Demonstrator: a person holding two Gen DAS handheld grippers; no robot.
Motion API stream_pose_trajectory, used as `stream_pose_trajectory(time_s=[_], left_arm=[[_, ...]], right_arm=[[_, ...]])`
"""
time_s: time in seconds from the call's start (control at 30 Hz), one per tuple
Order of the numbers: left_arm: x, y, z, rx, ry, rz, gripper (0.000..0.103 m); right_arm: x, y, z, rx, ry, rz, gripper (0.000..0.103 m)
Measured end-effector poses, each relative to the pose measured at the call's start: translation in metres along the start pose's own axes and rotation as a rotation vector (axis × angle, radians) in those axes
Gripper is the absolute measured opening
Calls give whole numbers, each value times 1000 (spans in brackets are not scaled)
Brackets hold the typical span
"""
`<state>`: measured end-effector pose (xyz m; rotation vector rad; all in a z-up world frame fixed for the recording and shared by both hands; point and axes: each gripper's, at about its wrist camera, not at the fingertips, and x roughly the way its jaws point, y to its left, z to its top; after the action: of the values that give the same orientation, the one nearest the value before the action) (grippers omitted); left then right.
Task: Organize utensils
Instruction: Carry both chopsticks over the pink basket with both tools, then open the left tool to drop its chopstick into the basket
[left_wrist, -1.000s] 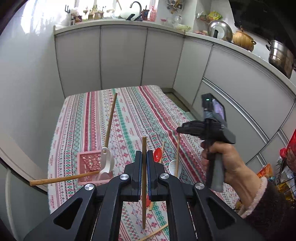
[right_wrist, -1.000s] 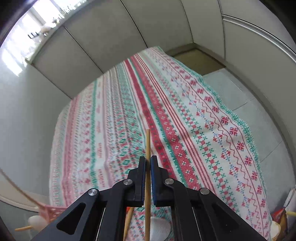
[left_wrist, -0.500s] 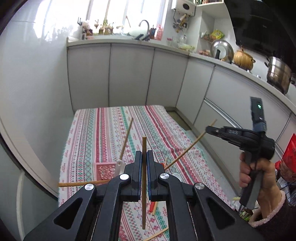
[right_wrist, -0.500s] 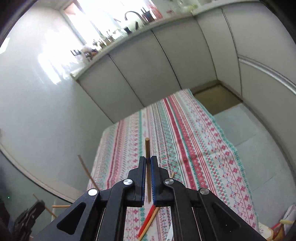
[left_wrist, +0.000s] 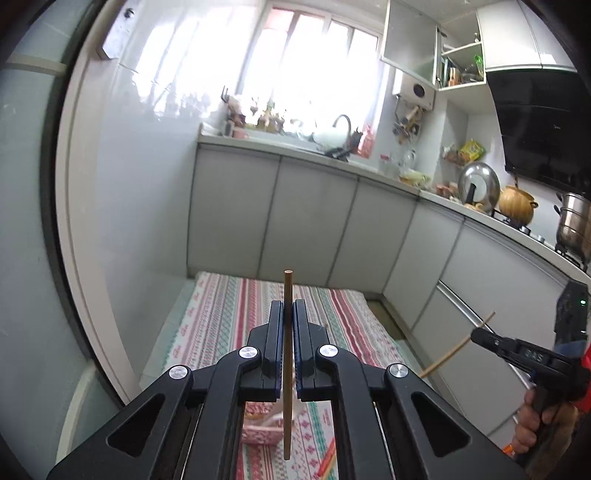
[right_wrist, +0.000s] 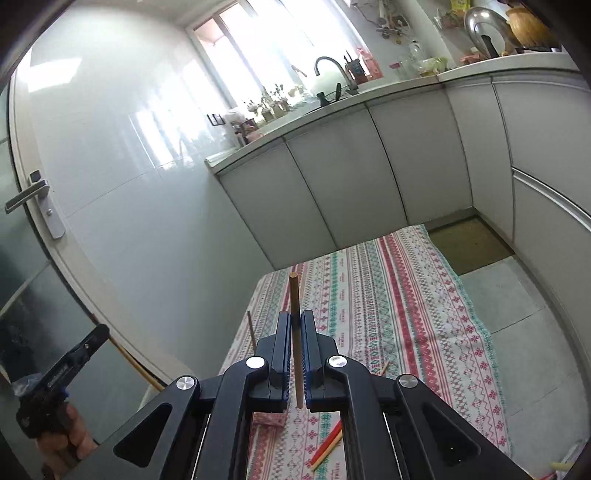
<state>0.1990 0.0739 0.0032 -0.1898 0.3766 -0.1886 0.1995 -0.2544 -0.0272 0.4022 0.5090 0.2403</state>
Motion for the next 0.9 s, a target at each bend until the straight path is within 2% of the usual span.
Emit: stream_pose_trajectory(time_s=[0.17, 0.4, 0.57, 0.73, 0.8, 0.9], left_arm=[[16, 1, 3, 27, -65, 61, 4], [65, -4, -12, 99, -99, 128, 4], [100, -10, -23, 157, -77, 157, 4], [132, -5, -34, 147, -9, 165, 5], [141, -3, -37, 139, 23, 159, 5], [149, 1, -37, 101, 75, 110, 6]], right_arm=[[4, 12, -2, -3, -3, 35, 5], [12, 16, -2, 3, -5, 51, 5], [12, 12, -2, 8, -1, 45, 5], [11, 10, -3, 4, 3, 39, 5], [10, 11, -3, 2, -2, 41, 5], [6, 16, -1, -8, -9, 50, 5]])
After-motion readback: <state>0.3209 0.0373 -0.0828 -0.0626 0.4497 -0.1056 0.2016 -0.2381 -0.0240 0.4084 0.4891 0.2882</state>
